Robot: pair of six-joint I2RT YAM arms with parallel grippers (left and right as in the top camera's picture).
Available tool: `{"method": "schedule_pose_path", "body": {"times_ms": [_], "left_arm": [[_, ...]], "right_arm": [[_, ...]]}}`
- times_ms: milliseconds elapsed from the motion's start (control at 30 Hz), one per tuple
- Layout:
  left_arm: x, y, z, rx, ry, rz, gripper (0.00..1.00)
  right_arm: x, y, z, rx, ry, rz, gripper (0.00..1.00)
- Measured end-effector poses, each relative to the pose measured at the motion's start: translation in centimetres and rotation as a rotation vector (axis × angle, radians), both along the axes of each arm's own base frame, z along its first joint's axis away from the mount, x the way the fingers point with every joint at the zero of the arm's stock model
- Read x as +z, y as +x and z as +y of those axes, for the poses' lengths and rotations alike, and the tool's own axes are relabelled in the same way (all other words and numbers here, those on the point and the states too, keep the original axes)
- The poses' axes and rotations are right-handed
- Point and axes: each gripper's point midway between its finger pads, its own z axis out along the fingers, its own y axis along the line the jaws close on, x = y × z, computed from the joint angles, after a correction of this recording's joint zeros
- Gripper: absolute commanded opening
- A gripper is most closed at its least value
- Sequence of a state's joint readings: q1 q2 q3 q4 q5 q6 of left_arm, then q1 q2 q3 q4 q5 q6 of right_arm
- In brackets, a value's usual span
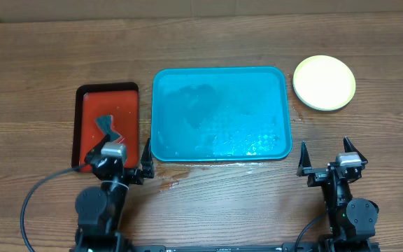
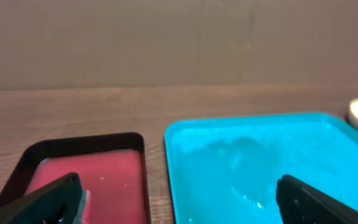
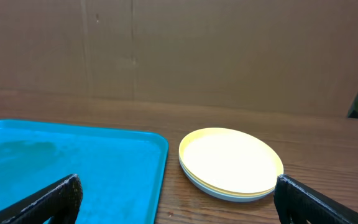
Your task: Clean dirty plates on tray and stack at the side
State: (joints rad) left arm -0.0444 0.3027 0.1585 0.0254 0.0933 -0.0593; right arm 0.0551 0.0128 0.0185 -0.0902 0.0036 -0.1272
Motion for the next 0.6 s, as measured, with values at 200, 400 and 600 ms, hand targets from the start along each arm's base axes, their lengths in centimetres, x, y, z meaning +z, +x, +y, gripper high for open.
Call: {"method": "schedule_pose_path", "body": {"times_ms": [200, 400, 600], "left_arm": [[-1.5, -0.8, 1.0, 0.062, -0.055, -0.058, 1.0], [-2.7, -1.3, 1.5, 0.09, -0.071, -0.047, 1.0], [-3.3, -1.5, 1.6, 0.099, -0.067, -0.026, 1.0]], "right_arm": [[0.0, 0.0, 0.0, 0.0, 0.0, 0.0, 1.0], [0.0, 0.0, 0.0, 0.0, 0.0, 0.001, 1.0], [0.0, 0.0, 0.0, 0.0, 0.0, 0.0, 1.0]]}}
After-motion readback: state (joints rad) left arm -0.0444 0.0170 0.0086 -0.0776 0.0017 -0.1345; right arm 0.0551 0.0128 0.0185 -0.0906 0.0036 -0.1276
